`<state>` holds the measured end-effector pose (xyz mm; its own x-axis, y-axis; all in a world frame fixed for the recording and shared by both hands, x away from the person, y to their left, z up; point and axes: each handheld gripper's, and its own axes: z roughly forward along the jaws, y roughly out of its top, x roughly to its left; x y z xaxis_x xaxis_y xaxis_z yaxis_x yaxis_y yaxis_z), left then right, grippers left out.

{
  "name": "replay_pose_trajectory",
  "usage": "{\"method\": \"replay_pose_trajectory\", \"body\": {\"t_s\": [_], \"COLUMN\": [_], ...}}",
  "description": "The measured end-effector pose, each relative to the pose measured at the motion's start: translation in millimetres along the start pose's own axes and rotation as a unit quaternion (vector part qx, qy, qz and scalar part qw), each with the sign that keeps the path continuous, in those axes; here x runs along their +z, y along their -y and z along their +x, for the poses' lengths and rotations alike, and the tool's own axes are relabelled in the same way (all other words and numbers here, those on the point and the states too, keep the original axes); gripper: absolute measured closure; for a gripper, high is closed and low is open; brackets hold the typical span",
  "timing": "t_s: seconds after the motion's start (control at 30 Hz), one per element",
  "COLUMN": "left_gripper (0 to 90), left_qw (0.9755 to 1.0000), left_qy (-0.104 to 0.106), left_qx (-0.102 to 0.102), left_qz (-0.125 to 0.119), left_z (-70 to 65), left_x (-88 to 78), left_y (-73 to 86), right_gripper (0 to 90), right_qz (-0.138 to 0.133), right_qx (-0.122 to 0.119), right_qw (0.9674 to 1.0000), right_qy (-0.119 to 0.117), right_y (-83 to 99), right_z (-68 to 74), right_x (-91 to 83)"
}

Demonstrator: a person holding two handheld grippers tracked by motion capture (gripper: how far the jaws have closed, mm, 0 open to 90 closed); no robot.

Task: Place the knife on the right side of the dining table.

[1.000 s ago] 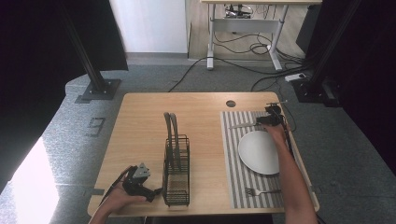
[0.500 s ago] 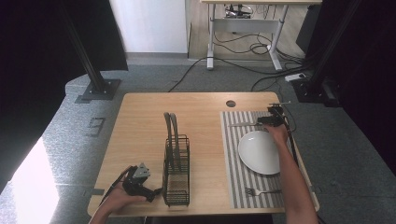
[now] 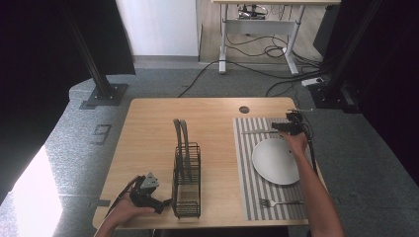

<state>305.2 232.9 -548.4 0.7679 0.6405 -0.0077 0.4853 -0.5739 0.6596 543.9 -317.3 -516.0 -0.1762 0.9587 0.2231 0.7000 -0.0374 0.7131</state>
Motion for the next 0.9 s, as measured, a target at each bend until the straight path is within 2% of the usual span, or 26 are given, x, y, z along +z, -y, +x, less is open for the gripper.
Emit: {"method": "replay_pose_trajectory", "body": {"t_s": [0.03,0.07,0.1,0.23,0.27,0.3,0.37,0.4,0.5,0.53,0.57,0.6,0.63,0.67,0.7,0.77,0.8,0.83,0.9], "left_gripper": [0.0,0.0,0.0,0.0,0.0,0.0,0.0,0.0,0.0,0.0,0.0,0.0,0.0,0.0,0.0,0.0,0.0,0.0,0.0], "left_qw": [1.0,1.0,1.0,1.0,1.0,1.0,1.0,1.0,1.0,1.0,1.0,1.0,1.0,1.0,1.0,1.0,1.0,1.0,1.0], "left_qy": [0.0,-0.001,-0.001,-0.001,-0.001,-0.001,-0.001,-0.001,-0.002,-0.002,-0.002,-0.002,-0.002,-0.002,-0.002,-0.002,-0.002,-0.002,-0.002], "left_qx": [0.0,-0.001,-0.001,-0.001,-0.001,-0.001,-0.001,-0.001,-0.002,-0.002,-0.002,-0.002,-0.002,-0.002,-0.002,-0.002,-0.003,-0.003,-0.003], "left_qz": [0.0,0.0,0.0,0.0,0.0,0.0,0.0,0.0,0.0,0.0,0.0,0.0,0.0,0.0,0.0,0.0,0.0,0.0,0.0], "left_z": [-0.1,-0.2,-0.2,-0.2,-0.2,-0.3,-0.2,-0.3,-0.5,-0.5,-0.5,-0.5,-0.5,-0.5,-0.5,-0.5,-0.6,-0.7,-0.7], "left_x": [0.0,-0.1,-0.1,-0.1,-0.1,-0.1,-0.1,-0.1,-0.2,-0.2,-0.2,-0.2,-0.2,-0.2,-0.2,-0.2,-0.2,-0.2,-0.2], "left_y": [0.0,0.1,0.1,0.1,0.1,0.1,0.1,0.1,0.2,0.2,0.2,0.2,0.2,0.2,0.2,0.2,0.2,0.2,0.2], "right_gripper": [42.3,42.3,42.3,42.4,42.4,41.4,41.4,41.6,41.5,41.4,41.4,41.3,41.3,40.6,40.6,39.4,37.0,37.0,35.4], "right_qz": [-0.002,-0.005,-0.005,-0.019,-0.021,-0.016,-0.015,-0.028,-0.03,-0.031,-0.031,-0.035,-0.035,-0.036,-0.036,-0.037,-0.036,-0.036,-0.033], "right_qx": [-0.008,-0.009,-0.009,0.017,0.016,-0.001,-0.008,-0.012,-0.017,-0.027,-0.027,-0.034,-0.034,-0.043,-0.043,-0.048,-0.062,-0.062,-0.072], "right_qw": [1.0,0.9999,0.9999,0.9986,0.9984,0.9985,0.9983,0.9973,0.9963,0.9954,0.9954,0.9942,0.9942,0.9927,0.9927,0.9906,0.9891,0.9891,0.9871], "right_qy": [0.002,-0.01,-0.01,-0.046,-0.051,-0.053,-0.055,-0.067,-0.079,-0.087,-0.087,-0.096,-0.096,-0.108,-0.108,-0.123,-0.128,-0.128,-0.139], "right_y": [0.5,1.1,1.1,4.8,6.6,9.8,11.0,14.6,18.3,22.4,22.4,27.7,27.7,33.4,33.4,40.0,47.7,47.7,56.3], "right_z": [3.3,8.9,8.9,17.8,21.2,29.6,33.8,40.8,47.7,55.2,55.2,64.0,64.0,73.0,73.0,83.0,94.4,94.4,105.4], "right_x": [-4.2,-12.7,-12.7,-31.6,-36.2,-44.6,-48.9,-58.3,-66.4,-73.6,-73.6,-80.2,-80.2,-86.0,-86.0,-91.0,-94.6,-94.6,-96.6]}}
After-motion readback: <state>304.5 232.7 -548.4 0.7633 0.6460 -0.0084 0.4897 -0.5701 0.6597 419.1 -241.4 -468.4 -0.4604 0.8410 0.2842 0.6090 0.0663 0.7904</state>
